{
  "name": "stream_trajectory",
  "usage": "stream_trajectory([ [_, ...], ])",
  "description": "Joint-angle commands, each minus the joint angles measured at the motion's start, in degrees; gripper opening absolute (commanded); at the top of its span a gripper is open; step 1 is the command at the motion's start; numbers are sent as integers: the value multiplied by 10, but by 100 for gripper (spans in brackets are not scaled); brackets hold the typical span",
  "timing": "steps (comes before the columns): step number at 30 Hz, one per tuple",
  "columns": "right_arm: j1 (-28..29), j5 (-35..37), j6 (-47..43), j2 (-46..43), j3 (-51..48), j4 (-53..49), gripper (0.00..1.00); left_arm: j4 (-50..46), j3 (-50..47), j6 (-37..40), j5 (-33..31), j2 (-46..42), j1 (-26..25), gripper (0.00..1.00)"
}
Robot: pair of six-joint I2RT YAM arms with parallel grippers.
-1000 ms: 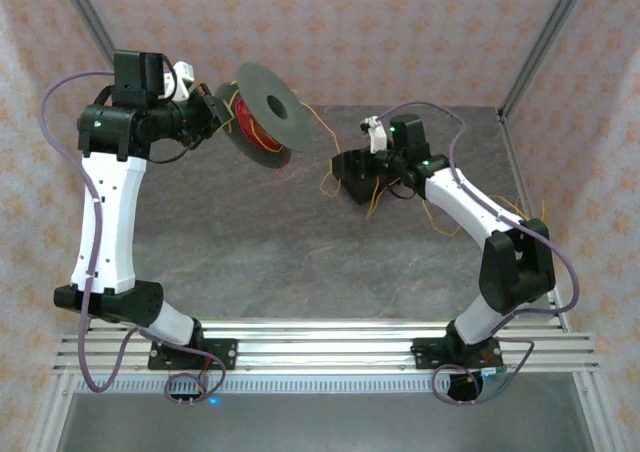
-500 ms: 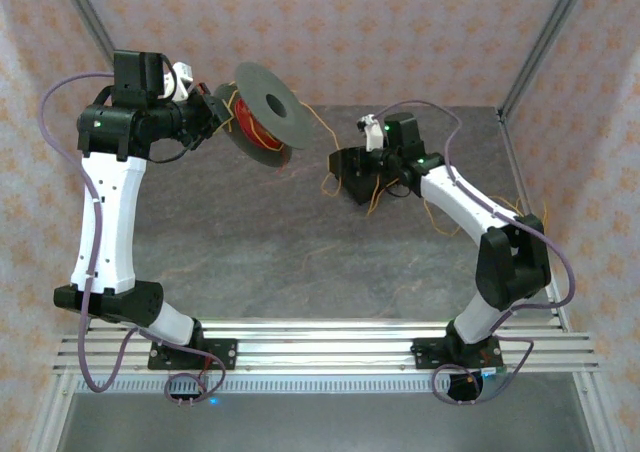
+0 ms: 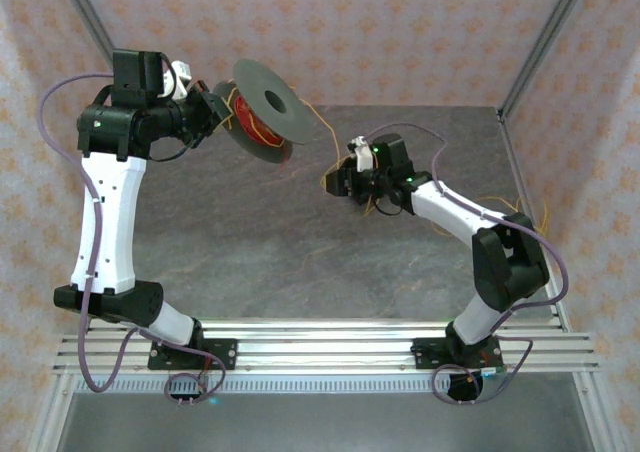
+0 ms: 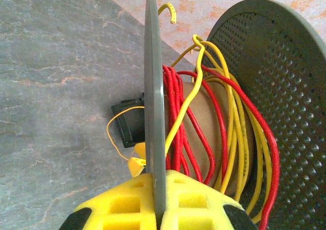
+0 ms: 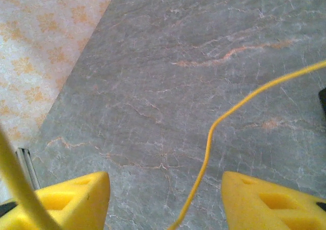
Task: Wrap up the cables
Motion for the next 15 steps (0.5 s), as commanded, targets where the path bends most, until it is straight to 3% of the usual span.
stream_trajectory([
  [1,0,17,12,-33,-13,40,55,71,15,-10,4,-22,5,0],
  [8,0,23,17,-47,-18,45,44,71,12,-9,0,-21,5,0],
  [12,1,23,15,-51,-14,40,0,72,9,-12,-11,-22,4,0],
  [15,16,69,-12,-67,-15,6,0,92,6,-31,-30,-19,5,0],
])
